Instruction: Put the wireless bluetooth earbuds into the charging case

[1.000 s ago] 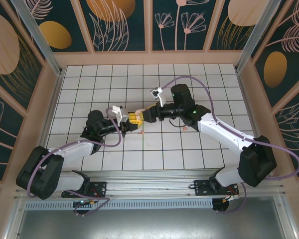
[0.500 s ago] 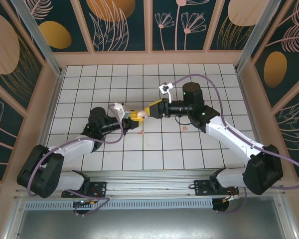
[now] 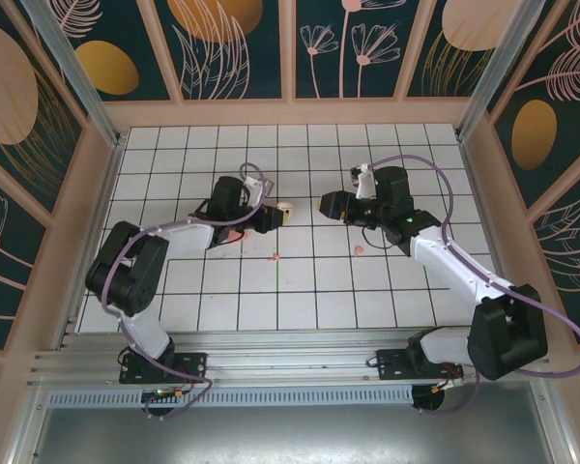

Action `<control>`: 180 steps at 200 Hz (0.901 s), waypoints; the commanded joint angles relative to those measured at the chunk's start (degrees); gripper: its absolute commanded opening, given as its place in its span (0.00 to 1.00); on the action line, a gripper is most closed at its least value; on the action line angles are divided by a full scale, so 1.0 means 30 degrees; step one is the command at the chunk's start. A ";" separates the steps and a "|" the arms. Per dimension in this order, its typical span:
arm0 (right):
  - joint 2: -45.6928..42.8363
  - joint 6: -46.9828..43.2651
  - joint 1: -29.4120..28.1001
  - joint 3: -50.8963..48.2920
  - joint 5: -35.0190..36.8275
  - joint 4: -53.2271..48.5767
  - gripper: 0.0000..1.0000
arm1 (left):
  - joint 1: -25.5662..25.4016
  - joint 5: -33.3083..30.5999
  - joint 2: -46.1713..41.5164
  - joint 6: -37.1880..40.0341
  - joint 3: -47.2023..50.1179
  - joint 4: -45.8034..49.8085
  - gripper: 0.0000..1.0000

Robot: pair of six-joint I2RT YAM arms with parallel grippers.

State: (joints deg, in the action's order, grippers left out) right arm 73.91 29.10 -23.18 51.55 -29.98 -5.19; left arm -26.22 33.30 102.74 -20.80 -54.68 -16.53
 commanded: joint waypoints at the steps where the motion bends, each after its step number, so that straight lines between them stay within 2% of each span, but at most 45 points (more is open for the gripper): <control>1: 0.0155 0.0084 0.0099 -0.0290 0.0436 -0.0394 0.58 | -0.0080 -0.0517 0.1233 -0.1466 -0.1951 0.2642 0.14; 54: 0.0715 -0.0176 0.0104 -0.0377 0.0153 -0.0251 0.58 | -0.0163 -0.0310 0.4350 -0.2177 -0.4655 0.4506 0.21; 113: 0.0792 -0.0296 0.0084 -0.0397 0.0378 -0.0621 0.58 | -0.0152 -0.1945 0.5100 -0.2150 -0.5791 0.6652 0.33; 136: 0.0678 -0.0441 0.0100 -0.0267 0.0526 -0.0948 0.58 | -0.0147 -0.3102 0.5082 -0.2103 -0.6074 0.7611 0.43; 148: 0.0575 -0.0501 0.0103 -0.0216 0.0638 -0.1136 0.58 | -0.0153 -0.3850 0.4901 -0.1974 -0.6313 0.8365 0.45; 180: 0.0182 -0.0615 0.0099 -0.0217 0.0936 -0.1316 0.59 | -0.0157 -0.6445 0.3110 -0.1860 -0.6245 0.9769 0.54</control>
State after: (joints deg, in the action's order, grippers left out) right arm 76.05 28.67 -23.18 50.83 -28.86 -8.01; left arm -26.44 21.76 116.64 -26.72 -72.36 6.61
